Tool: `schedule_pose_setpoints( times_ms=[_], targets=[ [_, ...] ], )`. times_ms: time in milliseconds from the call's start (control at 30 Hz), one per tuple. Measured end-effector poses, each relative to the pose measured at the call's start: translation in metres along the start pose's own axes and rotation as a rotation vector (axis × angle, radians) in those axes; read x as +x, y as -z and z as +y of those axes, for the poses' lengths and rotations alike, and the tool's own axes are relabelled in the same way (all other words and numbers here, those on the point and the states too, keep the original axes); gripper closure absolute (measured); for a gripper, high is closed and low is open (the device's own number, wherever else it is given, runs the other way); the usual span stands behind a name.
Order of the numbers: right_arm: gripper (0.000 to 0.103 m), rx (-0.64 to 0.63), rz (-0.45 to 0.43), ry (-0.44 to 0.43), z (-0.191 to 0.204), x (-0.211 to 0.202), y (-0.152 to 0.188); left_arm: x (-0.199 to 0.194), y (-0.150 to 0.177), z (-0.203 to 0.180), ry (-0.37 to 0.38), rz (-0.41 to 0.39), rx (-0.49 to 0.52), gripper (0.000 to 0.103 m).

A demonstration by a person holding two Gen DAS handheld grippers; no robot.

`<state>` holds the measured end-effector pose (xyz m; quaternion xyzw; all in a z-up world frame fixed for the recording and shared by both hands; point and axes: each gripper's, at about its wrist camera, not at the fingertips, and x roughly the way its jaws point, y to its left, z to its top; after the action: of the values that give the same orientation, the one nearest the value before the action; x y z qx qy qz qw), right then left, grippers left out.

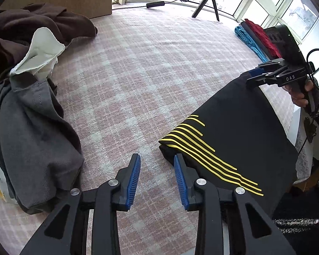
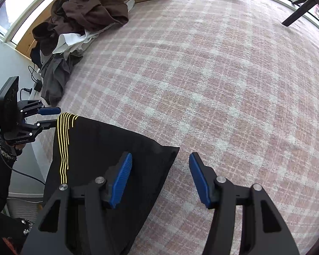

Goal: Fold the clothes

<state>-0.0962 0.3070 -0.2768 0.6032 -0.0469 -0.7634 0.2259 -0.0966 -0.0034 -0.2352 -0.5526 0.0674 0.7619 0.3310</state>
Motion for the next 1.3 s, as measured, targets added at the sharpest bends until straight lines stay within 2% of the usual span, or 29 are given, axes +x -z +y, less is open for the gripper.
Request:
schedule_pose_setpoints(
  times_ms=[67,267,400,567,700,767,833,867,900,967,1000,1033,1167,1300],
  targets=[
    [0.048,0.002,0.003,-0.006,-0.001,0.003,0.001,0.005,-0.005,-0.003,0.025,0.003,-0.004,0.072],
    [0.048,0.000,-0.024,-0.038,0.004,-0.001,0.003,0.025,-0.014,-0.012,0.040,0.031,-0.004,0.069],
    [0.047,-0.052,-0.022,0.045,0.009,0.013,0.002,0.038,-0.018,-0.017,-0.012,0.062,0.029,0.068],
    [0.044,-0.113,-0.090,0.085,0.017,0.014,0.006,0.043,-0.015,-0.030,-0.084,0.056,0.101,0.066],
    [0.043,-0.174,-0.089,0.111,0.027,0.016,0.012,0.045,-0.014,-0.034,-0.114,0.029,0.107,0.064],
    [0.047,-0.166,-0.089,0.099,0.027,0.016,0.013,0.047,-0.013,-0.037,-0.116,0.011,0.112,0.064],
    [0.059,-0.158,-0.089,0.087,0.028,0.016,0.015,0.048,-0.010,-0.041,-0.118,0.001,0.139,0.065],
    [0.062,-0.154,-0.088,0.081,0.028,0.016,0.016,0.047,-0.009,-0.041,-0.104,0.001,0.146,0.070],
    [0.067,-0.150,-0.088,0.075,0.029,0.016,0.017,0.047,-0.009,-0.040,-0.088,0.001,0.140,0.082],
    [0.076,-0.142,-0.088,0.063,0.029,0.017,0.018,0.046,-0.009,-0.036,-0.055,-0.005,0.103,0.086],
    [0.081,-0.139,-0.088,0.057,0.030,0.017,0.019,0.044,-0.008,-0.034,-0.037,-0.018,0.077,0.093],
    [0.084,-0.135,-0.088,0.051,0.030,0.017,0.020,0.041,-0.006,-0.033,-0.013,-0.033,0.048,0.096],
    [0.090,-0.065,-0.122,0.031,0.031,0.006,0.026,0.014,-0.004,-0.045,0.022,-0.096,0.035,0.097],
    [0.092,0.003,-0.250,0.029,0.041,-0.043,0.042,-0.038,-0.018,-0.067,0.050,-0.187,0.075,0.097]
  ],
)
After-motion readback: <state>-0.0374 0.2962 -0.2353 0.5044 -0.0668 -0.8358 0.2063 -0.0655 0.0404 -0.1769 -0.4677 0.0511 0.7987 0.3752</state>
